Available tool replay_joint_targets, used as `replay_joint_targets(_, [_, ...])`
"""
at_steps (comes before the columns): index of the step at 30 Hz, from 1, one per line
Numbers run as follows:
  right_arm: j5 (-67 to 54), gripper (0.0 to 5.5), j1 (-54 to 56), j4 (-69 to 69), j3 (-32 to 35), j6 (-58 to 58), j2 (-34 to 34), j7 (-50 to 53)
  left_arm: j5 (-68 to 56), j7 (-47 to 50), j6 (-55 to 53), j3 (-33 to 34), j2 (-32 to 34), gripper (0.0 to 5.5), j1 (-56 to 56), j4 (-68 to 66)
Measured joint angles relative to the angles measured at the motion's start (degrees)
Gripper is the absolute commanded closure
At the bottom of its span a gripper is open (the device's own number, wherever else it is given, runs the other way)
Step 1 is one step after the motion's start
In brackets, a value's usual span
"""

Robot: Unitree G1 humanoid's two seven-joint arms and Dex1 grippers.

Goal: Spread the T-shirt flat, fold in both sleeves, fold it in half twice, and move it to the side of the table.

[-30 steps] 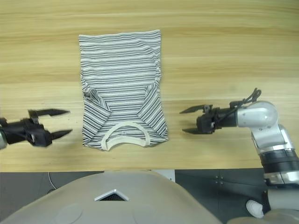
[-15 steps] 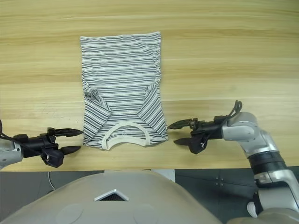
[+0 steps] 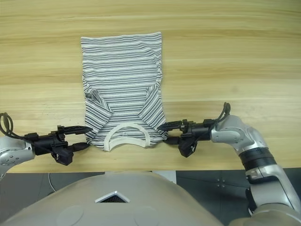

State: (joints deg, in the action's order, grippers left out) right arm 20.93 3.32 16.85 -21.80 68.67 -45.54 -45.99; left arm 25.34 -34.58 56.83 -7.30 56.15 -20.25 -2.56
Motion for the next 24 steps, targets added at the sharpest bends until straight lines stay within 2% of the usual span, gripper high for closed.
replay_joint_targets(2, [1.36, 2.12, 0.3, 0.04, -0.27, 0.01, 0.0, 1.71, 0.05, 0.69, -0.01, -0.82, 0.0, 2.19, 0.44, -0.28])
replay_joint_targets(8, [3.11, 3.41, 0.77, 0.57, -2.0, -0.21, -0.3, 3.94, 0.09, 1.35, -0.55, -3.18, 0.01, 3.38, 0.79, -0.87])
replay_joint_targets(18, [6.1, 5.2, 2.2, 1.87, -3.75, -1.71, -0.38, 6.2, 0.1, 1.17, -2.98, -5.72, 0.24, 4.96, 2.09, -1.1])
replay_joint_targets(21, [6.18, 5.4, 2.38, 1.9, -4.19, -2.19, -0.43, 6.61, 0.13, 0.97, -4.18, -6.32, 0.31, 5.38, 2.68, -1.08])
replay_joint_targets(24, [5.42, 5.4, 2.58, 1.79, -4.82, -2.82, -0.69, 6.4, -0.28, 0.07, -4.74, -6.64, 0.37, 5.38, 3.12, -0.82])
